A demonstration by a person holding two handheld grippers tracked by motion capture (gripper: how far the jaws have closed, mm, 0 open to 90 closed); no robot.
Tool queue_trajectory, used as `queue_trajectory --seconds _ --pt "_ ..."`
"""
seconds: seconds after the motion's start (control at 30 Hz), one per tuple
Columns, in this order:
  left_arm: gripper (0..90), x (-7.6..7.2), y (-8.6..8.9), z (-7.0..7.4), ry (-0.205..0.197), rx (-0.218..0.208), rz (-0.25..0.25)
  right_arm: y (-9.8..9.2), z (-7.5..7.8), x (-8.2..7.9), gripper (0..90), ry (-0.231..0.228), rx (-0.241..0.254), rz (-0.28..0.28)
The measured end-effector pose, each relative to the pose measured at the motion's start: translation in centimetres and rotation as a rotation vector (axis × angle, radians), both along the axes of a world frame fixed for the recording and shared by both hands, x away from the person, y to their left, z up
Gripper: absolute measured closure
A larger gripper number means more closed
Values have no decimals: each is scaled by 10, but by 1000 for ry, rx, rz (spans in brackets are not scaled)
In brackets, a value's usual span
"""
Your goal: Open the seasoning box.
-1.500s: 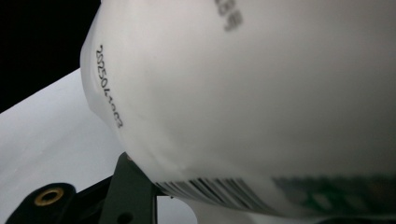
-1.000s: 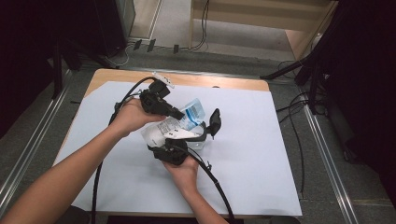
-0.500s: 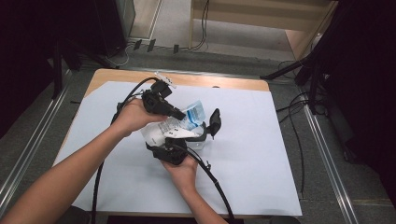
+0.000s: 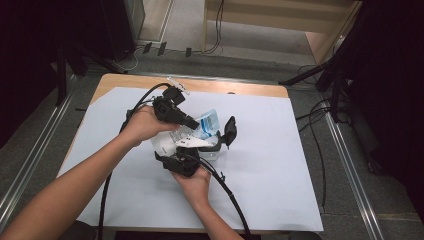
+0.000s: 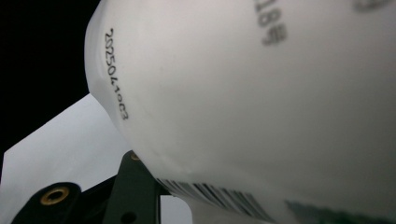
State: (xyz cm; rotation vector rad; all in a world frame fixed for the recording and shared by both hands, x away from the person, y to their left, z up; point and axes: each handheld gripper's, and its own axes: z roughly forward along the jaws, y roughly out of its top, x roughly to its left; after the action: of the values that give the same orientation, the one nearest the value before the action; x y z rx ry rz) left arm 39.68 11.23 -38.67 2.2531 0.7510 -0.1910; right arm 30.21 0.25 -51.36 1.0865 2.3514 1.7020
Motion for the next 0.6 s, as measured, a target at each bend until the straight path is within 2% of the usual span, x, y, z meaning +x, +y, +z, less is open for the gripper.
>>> queue_trajectory --seconds 0.33,0.6 --pt "801 -4 6 5 -6 3 -7 0 0 -2 614 -11 1 12" --pt "789 -5 9 6 -5 10 -9 -3 2 -1 617 7 34 10"
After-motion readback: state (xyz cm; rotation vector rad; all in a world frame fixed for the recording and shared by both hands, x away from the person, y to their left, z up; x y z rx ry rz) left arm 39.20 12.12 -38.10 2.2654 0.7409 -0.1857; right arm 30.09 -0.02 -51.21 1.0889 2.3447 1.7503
